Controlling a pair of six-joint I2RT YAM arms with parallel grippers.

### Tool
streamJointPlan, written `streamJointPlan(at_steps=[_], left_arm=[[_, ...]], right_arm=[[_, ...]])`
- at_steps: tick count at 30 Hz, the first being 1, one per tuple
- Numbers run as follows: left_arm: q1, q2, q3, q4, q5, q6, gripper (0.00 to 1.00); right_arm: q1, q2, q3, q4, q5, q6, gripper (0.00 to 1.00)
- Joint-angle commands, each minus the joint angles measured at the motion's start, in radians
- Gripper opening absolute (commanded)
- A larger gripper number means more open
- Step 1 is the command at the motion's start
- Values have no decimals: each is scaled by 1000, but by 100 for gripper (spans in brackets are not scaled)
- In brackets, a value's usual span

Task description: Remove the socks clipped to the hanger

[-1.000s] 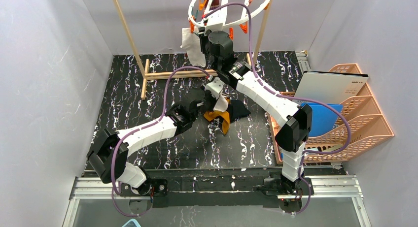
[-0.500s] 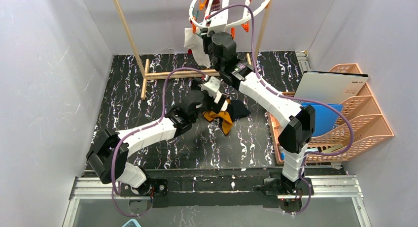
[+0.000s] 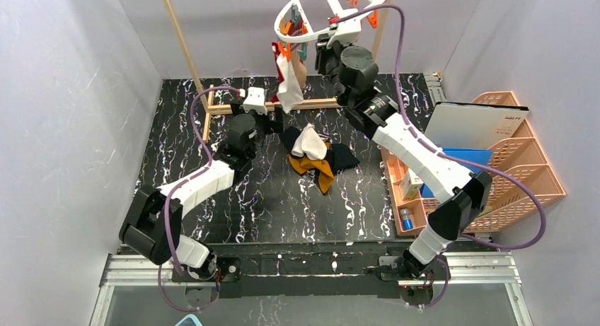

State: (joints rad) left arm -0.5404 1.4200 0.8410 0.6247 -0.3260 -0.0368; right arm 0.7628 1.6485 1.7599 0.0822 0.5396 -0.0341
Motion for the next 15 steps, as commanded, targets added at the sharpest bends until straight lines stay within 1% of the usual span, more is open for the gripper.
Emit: streamJointPlan(at_steps=[1,7,15], left_arm=[[0,20,54,82,88,-37,98],[0,76,93,105,158,-50,98],[0,95,107,100,190,-61,98]], right_arm=[[-45,-81,-32,75,30,-6,23],[-119,-106,-66,52,21,26,23],[-217,-88,-73,26,-14,87,23]])
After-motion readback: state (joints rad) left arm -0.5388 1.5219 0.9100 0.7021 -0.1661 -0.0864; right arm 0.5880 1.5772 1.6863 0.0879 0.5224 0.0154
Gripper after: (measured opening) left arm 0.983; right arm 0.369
